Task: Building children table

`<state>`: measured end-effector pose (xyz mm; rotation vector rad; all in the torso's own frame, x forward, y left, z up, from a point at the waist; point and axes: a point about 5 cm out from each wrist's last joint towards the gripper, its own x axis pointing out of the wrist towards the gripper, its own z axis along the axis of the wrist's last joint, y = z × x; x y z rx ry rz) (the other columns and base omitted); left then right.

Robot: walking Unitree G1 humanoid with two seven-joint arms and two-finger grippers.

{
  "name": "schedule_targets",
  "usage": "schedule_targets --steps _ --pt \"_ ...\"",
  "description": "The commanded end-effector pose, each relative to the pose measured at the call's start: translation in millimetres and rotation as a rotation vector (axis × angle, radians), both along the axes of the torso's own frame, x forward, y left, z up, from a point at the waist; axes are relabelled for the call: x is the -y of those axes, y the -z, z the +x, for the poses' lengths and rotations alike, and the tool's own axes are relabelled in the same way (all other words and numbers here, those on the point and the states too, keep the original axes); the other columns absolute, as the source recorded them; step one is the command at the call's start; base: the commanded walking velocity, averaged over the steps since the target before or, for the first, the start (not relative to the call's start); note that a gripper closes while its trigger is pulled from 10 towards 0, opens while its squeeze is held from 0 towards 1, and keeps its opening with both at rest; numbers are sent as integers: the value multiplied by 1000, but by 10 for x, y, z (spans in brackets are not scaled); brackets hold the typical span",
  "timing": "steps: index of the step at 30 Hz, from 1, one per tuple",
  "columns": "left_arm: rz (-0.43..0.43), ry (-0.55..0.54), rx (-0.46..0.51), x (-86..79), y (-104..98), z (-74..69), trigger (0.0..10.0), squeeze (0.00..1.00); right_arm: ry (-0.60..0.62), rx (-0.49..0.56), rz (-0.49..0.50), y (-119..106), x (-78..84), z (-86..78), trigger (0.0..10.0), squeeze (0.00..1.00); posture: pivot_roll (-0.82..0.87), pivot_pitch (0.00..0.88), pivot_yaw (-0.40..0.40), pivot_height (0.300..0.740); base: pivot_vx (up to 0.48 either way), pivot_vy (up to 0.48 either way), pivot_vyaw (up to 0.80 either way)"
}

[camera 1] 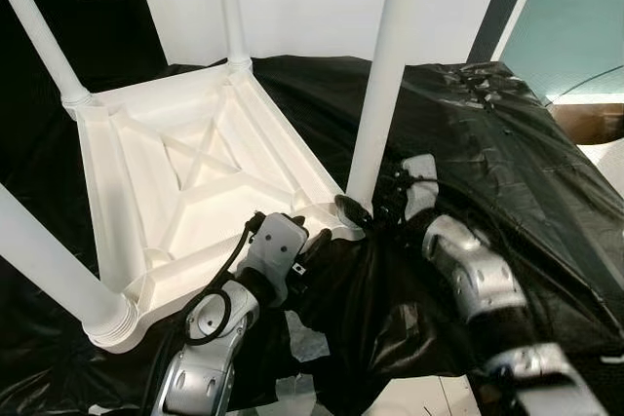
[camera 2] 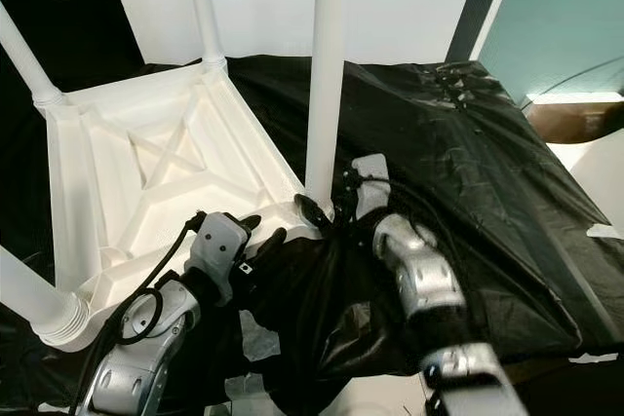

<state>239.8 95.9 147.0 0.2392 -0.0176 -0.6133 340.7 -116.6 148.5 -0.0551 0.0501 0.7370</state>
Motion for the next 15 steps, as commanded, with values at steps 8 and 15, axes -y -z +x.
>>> schedule_targets --steps 8,15 --pt "6 -63 13 -57 -18 12 10000 0 -178 -15 -94 -22 -136 189 10000 596 147 20 -57 740 0 0 0" --pt "8 -82 20 -75 -22 6 10000 0 -301 -27 -186 15 -189 220 7765 0 170 5 -68 740 0 0 0"
